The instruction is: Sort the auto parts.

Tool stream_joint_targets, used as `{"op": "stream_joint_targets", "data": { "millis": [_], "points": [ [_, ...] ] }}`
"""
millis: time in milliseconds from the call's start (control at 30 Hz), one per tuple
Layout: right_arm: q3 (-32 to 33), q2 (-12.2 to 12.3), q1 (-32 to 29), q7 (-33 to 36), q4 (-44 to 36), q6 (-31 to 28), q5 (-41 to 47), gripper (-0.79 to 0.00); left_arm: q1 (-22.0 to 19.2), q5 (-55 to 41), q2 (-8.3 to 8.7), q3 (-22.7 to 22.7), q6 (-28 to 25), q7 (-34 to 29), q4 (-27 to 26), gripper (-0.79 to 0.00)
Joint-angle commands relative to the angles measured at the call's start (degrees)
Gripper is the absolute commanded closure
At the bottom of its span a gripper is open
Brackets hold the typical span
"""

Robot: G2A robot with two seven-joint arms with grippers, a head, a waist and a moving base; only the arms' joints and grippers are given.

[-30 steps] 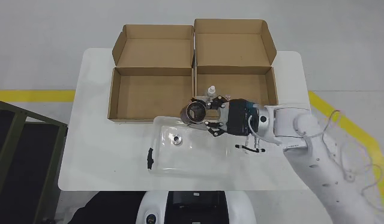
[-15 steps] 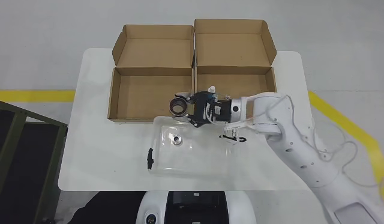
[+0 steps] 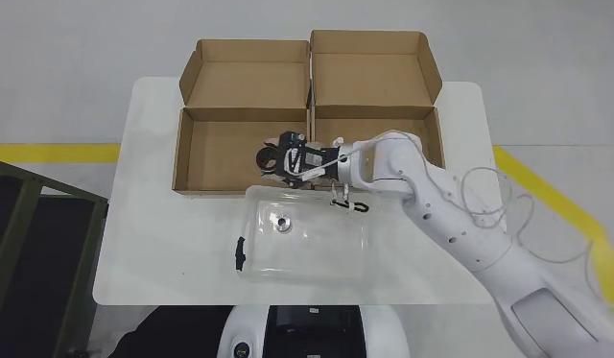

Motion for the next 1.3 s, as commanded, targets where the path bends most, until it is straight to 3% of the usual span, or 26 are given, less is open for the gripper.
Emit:
{"op": "stream_joint_targets", "data": {
  "millis": [0, 1267],
  "points": [
    [-0.92, -0.67, 0.73, -0.13, 1.16, 0.63, -0.02, 0.000, 0.00, 0.00, 0.00, 0.00, 0.00, 0.00, 0.00, -0.785],
    [-12.31, -15.31, 11.59, -1.17, 29.20, 4.90, 1.02, 0.000, 0.00, 0.00, 0.00, 0.00, 0.00, 0.00, 0.00, -0.785]
  ]
}}
